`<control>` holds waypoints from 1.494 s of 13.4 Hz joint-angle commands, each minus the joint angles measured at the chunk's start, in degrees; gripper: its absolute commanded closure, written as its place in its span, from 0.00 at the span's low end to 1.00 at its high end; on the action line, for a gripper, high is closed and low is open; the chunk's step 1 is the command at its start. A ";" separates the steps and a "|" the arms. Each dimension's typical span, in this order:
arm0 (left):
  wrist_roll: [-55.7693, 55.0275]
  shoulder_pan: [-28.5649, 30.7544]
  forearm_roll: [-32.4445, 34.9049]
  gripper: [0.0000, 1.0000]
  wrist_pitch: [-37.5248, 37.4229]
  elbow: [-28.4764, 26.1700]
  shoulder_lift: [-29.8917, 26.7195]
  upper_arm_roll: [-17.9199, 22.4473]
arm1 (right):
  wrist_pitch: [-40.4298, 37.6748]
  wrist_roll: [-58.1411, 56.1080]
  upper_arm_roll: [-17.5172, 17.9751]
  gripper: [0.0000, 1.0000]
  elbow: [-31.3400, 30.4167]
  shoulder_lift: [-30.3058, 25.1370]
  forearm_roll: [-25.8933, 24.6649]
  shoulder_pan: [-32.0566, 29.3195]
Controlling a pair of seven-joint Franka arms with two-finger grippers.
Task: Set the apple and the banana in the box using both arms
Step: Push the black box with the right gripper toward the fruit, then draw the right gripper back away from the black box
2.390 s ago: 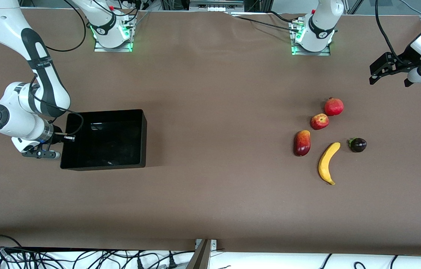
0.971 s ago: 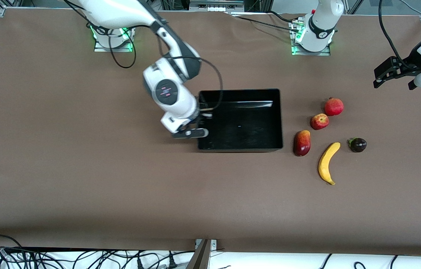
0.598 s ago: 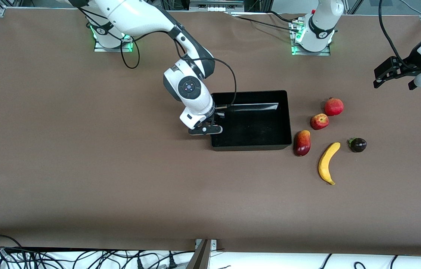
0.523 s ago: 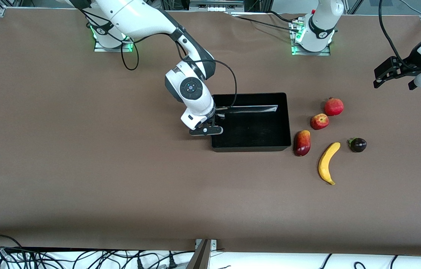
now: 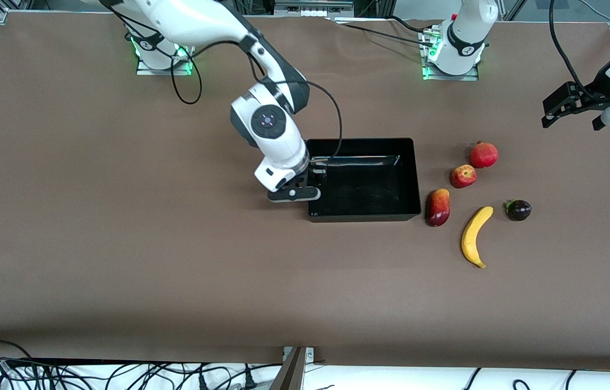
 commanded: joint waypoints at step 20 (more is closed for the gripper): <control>-0.56 -0.32 0.35 0.00 -2.65 1.89 1.44 -0.54 | -30.62 -26.31 -34.28 0.00 7.05 -15.55 -0.42 -10.61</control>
